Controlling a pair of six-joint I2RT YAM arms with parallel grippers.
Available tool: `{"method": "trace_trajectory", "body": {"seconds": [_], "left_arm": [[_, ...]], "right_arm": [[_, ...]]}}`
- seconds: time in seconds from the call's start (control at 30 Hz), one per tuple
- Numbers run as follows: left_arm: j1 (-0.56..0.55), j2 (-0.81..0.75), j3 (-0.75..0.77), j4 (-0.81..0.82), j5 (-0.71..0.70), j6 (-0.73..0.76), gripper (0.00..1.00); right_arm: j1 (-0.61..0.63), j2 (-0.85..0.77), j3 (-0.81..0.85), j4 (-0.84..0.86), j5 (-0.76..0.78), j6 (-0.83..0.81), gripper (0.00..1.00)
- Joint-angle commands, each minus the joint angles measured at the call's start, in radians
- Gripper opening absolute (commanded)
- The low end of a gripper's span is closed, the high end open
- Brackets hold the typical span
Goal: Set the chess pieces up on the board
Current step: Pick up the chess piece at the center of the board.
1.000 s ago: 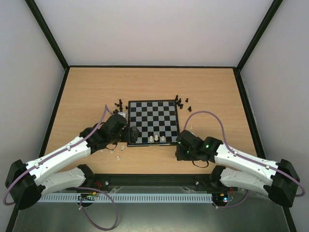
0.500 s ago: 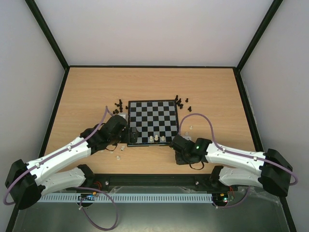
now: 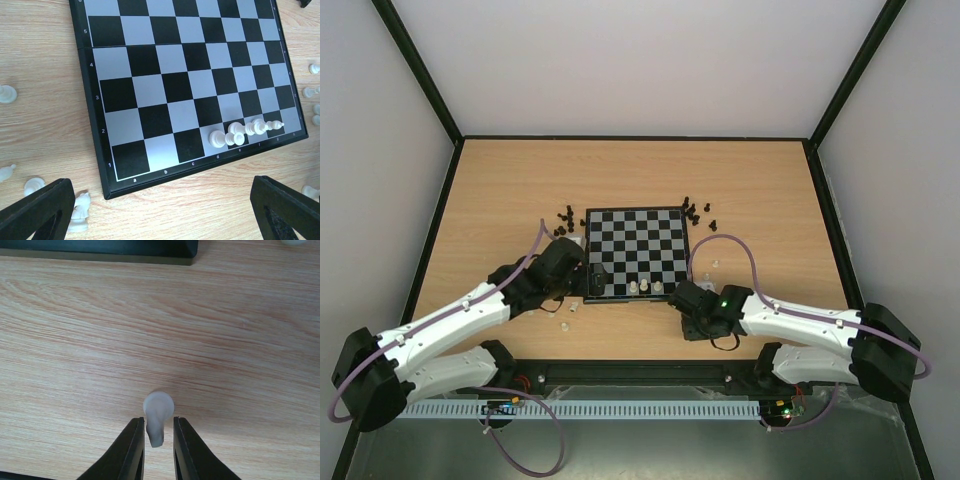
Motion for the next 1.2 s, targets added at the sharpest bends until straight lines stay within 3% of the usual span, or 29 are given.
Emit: {"method": "trace_trajectory", "body": {"seconds": [0.0,0.2,0.57,1.17], "left_arm": [[-0.002,0.01,-0.005,0.018,-0.004,0.006,0.99],[-0.003,0.016,-0.001,0.017,-0.006,0.009,0.99],[-0.002,0.032,0.007,0.023,-0.006,0.01,0.99],[0.0,0.029,0.011,0.02,-0.02,0.023,0.99]], "right_arm": [[0.007,0.025,-0.002,-0.01,0.018,-0.007,0.17],[0.007,0.048,0.0,0.011,0.012,-0.015,0.16],[0.007,0.062,0.007,0.018,0.004,-0.029,0.01],[0.008,0.106,0.203,-0.117,0.085,-0.064,0.01]]}}
